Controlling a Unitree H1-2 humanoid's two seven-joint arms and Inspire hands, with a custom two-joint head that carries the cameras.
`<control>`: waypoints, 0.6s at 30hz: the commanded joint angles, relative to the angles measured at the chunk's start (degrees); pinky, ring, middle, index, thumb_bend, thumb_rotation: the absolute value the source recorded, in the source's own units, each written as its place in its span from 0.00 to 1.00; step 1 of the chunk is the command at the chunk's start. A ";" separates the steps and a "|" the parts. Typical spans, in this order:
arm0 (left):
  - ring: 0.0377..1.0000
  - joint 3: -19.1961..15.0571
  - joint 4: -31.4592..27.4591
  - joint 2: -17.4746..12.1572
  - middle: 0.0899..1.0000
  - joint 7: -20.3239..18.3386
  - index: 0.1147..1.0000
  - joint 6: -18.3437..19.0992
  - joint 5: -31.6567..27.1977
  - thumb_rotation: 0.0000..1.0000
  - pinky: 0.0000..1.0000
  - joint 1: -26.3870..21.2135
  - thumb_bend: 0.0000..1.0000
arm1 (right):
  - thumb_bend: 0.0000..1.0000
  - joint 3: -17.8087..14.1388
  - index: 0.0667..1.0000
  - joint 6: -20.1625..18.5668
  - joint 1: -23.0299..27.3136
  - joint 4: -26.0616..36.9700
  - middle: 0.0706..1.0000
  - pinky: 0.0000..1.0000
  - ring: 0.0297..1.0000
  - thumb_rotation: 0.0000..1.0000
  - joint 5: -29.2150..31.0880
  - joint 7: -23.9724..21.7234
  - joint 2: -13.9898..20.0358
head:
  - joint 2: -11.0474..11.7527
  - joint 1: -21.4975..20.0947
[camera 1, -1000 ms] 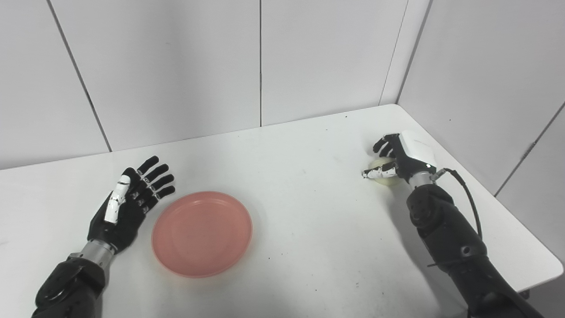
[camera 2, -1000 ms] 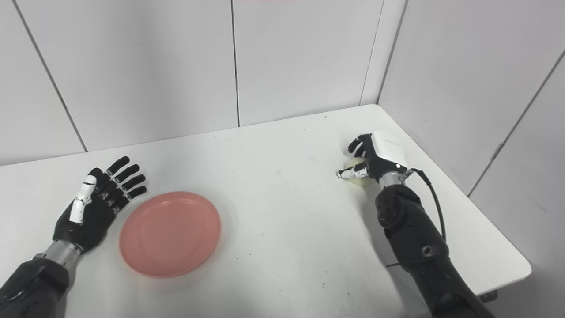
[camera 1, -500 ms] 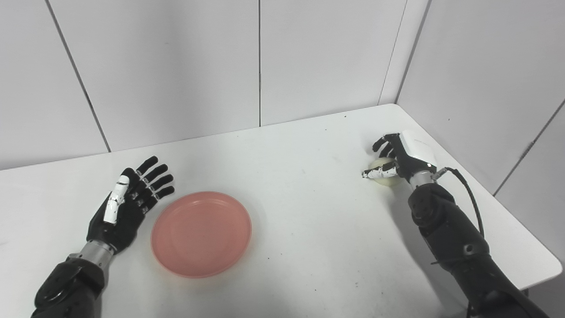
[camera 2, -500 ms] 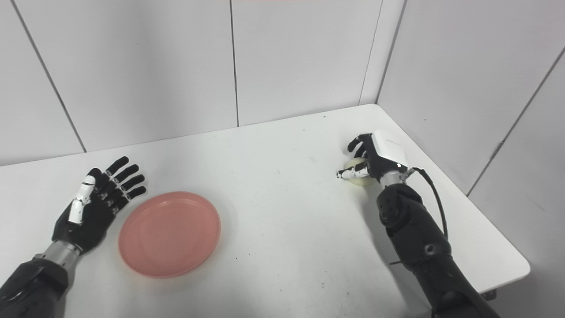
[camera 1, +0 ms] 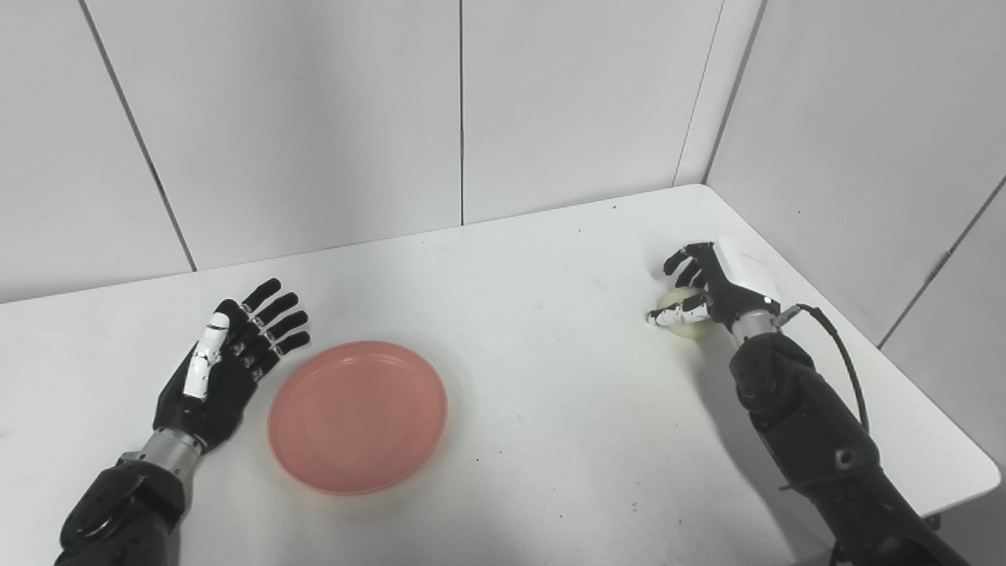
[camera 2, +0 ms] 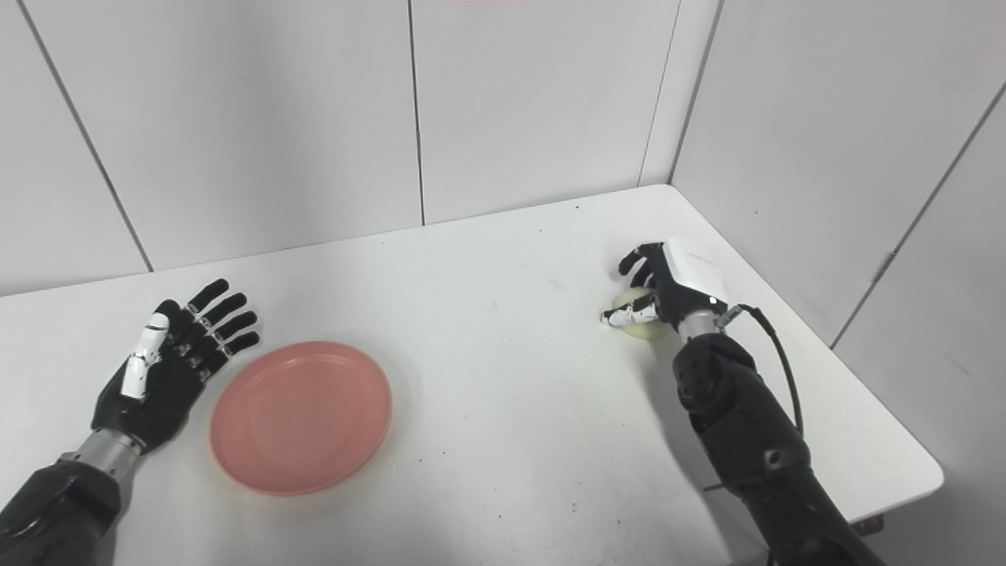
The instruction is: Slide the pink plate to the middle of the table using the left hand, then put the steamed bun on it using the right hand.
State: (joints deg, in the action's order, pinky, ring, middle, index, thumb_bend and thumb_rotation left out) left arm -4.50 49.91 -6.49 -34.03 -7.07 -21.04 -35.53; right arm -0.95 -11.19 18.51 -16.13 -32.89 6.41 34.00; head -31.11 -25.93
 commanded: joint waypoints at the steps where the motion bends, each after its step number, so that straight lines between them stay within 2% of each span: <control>1: 0.83 -0.75 4.98 -4.10 0.85 0.58 0.84 2.96 1.34 0.85 0.80 9.98 0.52 | 0.52 -0.93 0.50 -1.19 2.79 6.01 0.41 0.37 0.43 0.00 -0.77 -0.17 2.17 | -0.03 0.15; 4: 0.83 -0.69 4.54 -3.97 0.85 0.79 0.84 3.20 1.40 0.85 0.80 10.11 0.52 | 0.52 -0.66 0.49 -2.22 3.09 9.06 0.41 0.40 0.45 0.00 -1.55 -1.43 1.88 | -0.14 0.61; 13: 0.83 -0.17 1.58 -3.31 0.86 1.96 0.85 4.31 1.89 0.86 0.81 11.02 0.53 | 0.52 1.30 0.51 -4.50 4.26 17.36 0.41 0.38 0.43 0.00 -3.68 -5.47 0.58 | -0.44 1.89; 18: 0.84 0.20 -0.29 -2.80 0.86 3.09 0.85 5.08 2.20 0.87 0.82 11.63 0.52 | 0.52 3.40 0.51 -3.72 5.28 19.23 0.41 0.39 0.43 0.00 -4.71 -6.88 -0.88 | -0.59 3.11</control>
State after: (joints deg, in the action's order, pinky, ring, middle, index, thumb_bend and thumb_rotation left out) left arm -4.15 44.92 -6.83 -32.41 -5.39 -20.76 -33.40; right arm 2.43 -15.08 19.92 -0.38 -36.58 -0.57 32.61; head -31.64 -22.86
